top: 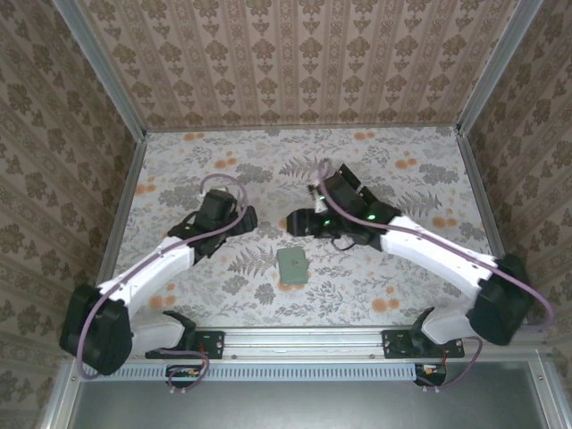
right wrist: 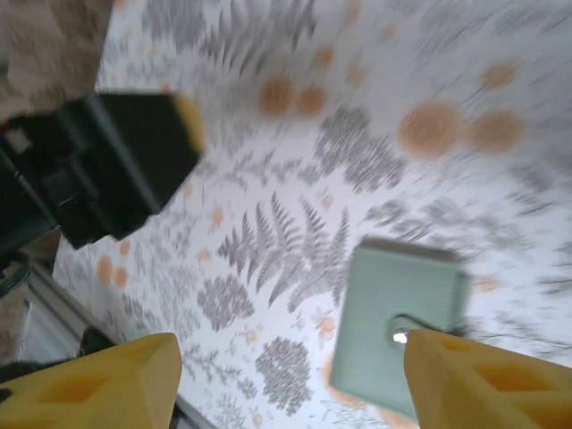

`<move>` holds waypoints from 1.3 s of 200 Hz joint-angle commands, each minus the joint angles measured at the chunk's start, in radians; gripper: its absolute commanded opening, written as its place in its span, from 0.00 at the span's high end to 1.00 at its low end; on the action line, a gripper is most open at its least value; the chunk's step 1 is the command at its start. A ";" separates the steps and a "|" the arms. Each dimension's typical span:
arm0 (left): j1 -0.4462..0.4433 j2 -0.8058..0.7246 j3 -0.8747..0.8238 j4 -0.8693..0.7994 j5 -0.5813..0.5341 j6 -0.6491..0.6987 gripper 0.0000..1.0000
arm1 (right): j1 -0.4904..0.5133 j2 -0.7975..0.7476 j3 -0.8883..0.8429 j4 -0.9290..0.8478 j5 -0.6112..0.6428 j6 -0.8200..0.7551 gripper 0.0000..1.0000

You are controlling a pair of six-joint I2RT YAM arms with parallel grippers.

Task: Put the credit cards into the card holder
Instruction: Reset both arms

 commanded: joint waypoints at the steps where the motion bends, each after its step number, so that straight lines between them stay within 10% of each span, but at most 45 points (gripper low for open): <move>1: 0.055 -0.080 0.008 -0.005 -0.029 0.092 0.00 | -0.105 -0.145 -0.042 -0.114 0.108 -0.062 0.29; 35: 0.114 -0.180 -0.048 0.170 -0.182 0.279 0.00 | -0.282 -0.304 -0.098 -0.101 0.353 -0.165 0.01; 109: 0.347 -0.248 -0.275 0.552 -0.217 0.602 0.00 | -0.545 -0.272 -0.351 0.326 0.629 -0.410 0.00; 260: 0.425 0.292 -0.410 1.222 -0.033 0.676 0.00 | -0.619 0.071 -0.661 1.119 0.496 -0.634 0.00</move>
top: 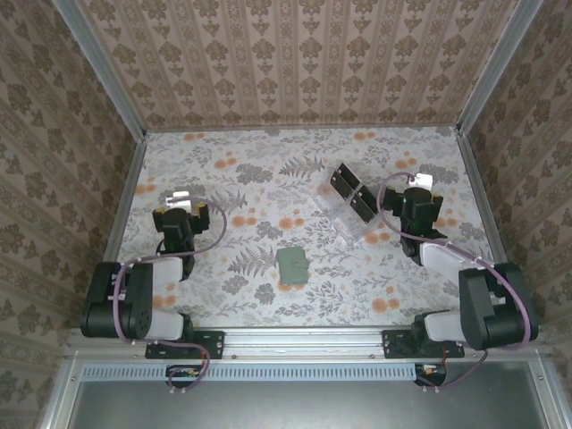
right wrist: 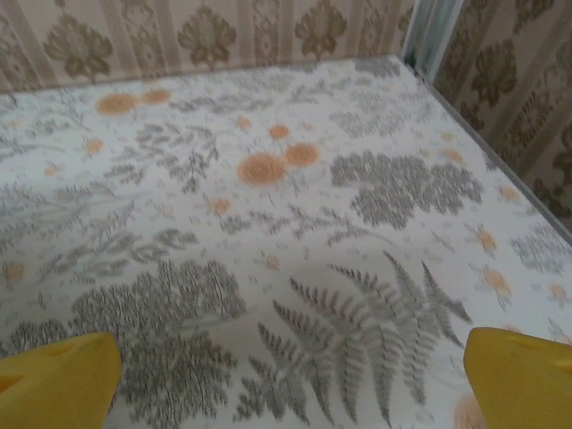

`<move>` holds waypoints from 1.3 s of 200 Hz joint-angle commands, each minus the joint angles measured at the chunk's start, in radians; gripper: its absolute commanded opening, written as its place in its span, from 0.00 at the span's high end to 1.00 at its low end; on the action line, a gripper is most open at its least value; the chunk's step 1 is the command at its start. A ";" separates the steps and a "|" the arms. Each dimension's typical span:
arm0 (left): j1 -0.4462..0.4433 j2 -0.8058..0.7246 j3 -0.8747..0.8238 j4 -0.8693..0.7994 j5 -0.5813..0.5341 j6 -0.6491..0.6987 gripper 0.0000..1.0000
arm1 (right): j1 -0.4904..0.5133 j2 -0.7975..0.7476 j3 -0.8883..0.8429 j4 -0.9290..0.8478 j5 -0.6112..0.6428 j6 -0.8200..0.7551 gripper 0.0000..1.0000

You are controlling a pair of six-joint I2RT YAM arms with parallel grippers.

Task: Put the credit cards into the card holder
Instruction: Reset both arms

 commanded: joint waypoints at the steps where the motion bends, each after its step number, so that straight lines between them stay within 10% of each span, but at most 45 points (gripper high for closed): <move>1: 0.011 0.070 0.002 0.149 0.069 0.042 0.00 | -0.002 0.072 -0.067 0.202 -0.057 -0.073 0.00; 54: 0.041 0.145 0.067 0.097 0.151 0.037 0.00 | -0.009 0.214 -0.172 0.557 -0.119 -0.105 0.00; 260: 0.074 0.144 0.072 0.077 0.199 0.019 0.00 | -0.044 0.184 -0.111 0.380 -0.159 -0.064 0.00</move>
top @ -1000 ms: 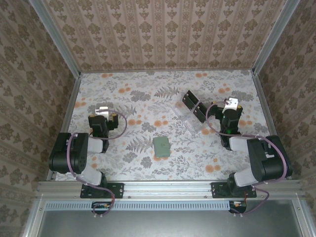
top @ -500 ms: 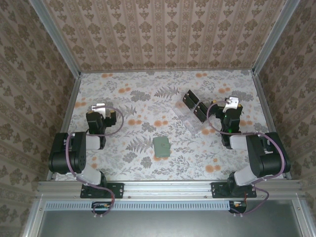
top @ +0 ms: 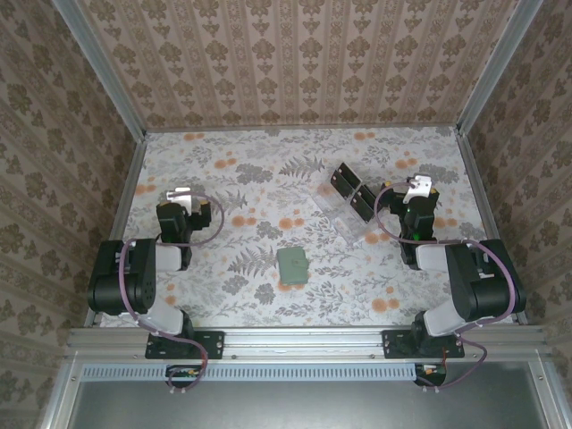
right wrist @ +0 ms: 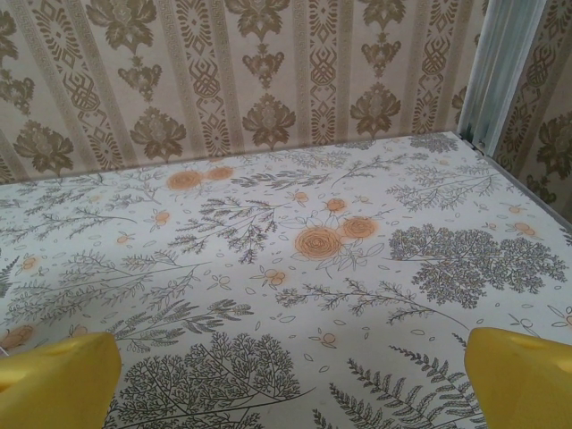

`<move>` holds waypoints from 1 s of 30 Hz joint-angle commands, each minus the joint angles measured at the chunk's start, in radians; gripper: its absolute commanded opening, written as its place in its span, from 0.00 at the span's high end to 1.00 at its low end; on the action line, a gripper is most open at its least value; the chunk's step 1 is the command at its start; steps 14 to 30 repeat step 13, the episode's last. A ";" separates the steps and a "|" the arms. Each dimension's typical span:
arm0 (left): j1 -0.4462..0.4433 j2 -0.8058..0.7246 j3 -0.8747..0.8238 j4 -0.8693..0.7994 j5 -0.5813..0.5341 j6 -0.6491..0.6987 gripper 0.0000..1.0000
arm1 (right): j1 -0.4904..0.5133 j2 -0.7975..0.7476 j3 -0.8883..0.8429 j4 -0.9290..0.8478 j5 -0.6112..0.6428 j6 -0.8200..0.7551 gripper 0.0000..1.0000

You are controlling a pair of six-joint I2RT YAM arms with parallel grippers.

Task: Put the credit cards into the card holder
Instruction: Reset both arms

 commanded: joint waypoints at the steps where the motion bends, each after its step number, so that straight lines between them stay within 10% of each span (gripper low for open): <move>1: -0.003 -0.007 0.006 0.023 0.000 -0.009 0.00 | 0.002 0.024 -0.012 -0.096 -0.012 -0.027 0.00; 30: -0.003 -0.007 0.006 0.023 0.000 -0.009 0.00 | -0.003 0.023 -0.012 -0.097 -0.025 -0.025 0.00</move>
